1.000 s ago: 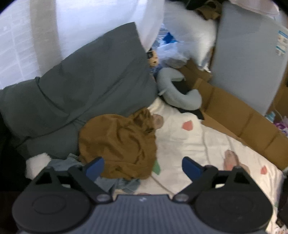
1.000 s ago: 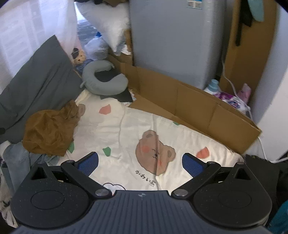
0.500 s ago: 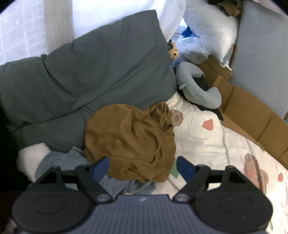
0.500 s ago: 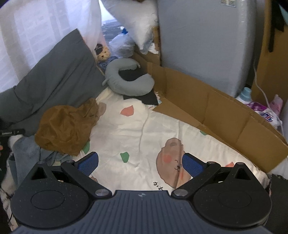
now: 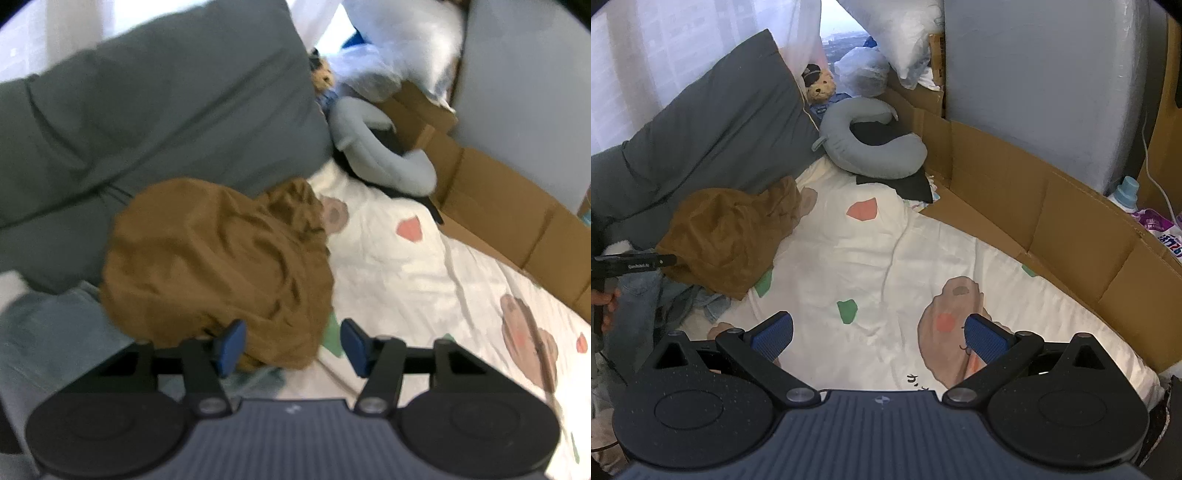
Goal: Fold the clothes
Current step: 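Move both grippers toward the crumpled brown shirt on the duvet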
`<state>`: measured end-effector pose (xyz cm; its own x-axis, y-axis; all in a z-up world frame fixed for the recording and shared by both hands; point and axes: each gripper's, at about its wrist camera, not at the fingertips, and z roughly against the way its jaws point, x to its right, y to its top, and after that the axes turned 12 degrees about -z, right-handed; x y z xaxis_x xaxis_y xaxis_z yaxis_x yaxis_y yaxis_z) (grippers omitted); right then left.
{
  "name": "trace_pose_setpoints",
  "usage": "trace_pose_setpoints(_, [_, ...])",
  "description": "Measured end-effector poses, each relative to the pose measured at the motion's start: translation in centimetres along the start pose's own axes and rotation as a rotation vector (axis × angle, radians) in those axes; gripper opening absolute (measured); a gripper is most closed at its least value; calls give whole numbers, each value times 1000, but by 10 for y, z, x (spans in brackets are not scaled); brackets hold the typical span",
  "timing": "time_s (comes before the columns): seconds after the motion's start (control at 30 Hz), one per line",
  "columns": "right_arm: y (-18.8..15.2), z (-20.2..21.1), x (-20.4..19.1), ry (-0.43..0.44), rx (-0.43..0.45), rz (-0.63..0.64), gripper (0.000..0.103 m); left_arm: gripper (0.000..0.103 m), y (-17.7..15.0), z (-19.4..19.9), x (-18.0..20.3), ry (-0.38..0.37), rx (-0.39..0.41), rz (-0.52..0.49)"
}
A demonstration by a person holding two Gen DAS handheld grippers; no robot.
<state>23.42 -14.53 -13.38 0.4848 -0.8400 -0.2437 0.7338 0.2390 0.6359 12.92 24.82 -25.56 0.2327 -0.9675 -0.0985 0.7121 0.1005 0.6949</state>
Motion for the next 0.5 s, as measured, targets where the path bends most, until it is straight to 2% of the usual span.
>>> trace_pose_setpoints(0.1, [-6, -11, 6, -15, -8, -5, 102, 56, -9, -18, 11, -12, 3, -12])
trace_pose_setpoints(0.17, [-10, -17, 9, -24, -14, -7, 102, 43, -14, -30, 15, -5, -4, -25])
trace_pose_setpoints(0.5, [-28, -31, 19, -42, -37, -9, 101, 43, -36, -92, 34, 41, -35, -90])
